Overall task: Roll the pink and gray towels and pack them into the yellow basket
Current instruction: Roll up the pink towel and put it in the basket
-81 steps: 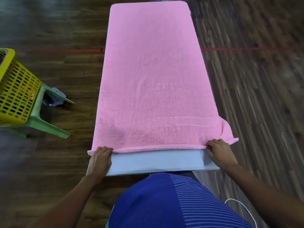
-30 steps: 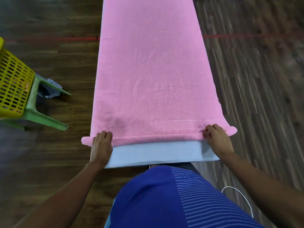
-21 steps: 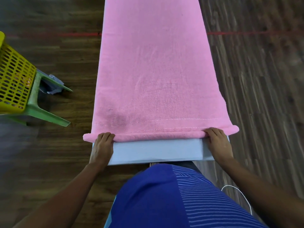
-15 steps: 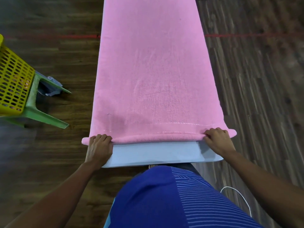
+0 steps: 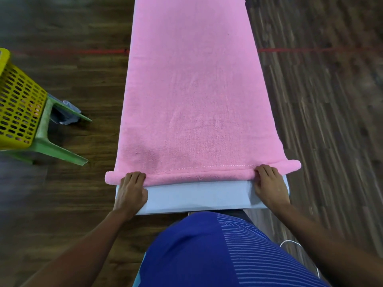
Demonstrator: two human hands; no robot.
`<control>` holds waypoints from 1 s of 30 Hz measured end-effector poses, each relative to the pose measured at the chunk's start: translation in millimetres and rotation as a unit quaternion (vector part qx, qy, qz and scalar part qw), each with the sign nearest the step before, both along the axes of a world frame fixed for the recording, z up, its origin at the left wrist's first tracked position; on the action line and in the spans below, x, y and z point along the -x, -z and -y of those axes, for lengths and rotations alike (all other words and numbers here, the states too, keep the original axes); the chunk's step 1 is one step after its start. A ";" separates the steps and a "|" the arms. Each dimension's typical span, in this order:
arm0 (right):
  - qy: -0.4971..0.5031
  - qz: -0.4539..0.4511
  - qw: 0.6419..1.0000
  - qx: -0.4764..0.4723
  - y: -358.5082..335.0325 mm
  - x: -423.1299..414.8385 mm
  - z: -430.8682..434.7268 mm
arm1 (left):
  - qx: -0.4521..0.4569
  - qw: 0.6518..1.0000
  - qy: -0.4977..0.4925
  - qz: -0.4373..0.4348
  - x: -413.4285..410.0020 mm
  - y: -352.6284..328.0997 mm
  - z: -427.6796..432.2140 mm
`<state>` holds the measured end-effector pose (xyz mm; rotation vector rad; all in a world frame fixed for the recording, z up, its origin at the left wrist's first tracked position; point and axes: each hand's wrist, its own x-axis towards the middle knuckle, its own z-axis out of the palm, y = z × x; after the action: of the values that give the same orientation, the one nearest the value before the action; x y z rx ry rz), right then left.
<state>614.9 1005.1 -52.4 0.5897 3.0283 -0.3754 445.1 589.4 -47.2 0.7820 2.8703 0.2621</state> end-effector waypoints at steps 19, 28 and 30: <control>0.065 0.044 0.996 0.051 -24.2 28.3 -4.1 | 0.030 0.999 0.000 -0.019 24.9 -13.2 -17.4; -0.001 0.031 0.999 -0.016 -15.3 17.7 -8.4 | 0.037 0.999 -0.007 0.029 15.7 -12.2 -13.7; -0.005 0.089 0.995 -0.042 -22.2 25.9 -11.0 | 0.056 0.998 -0.009 0.032 21.2 -18.7 -15.7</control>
<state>589.0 1016.2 -30.1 0.5780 2.8859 -0.1851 424.0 605.1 -28.5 0.7147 2.8055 0.1246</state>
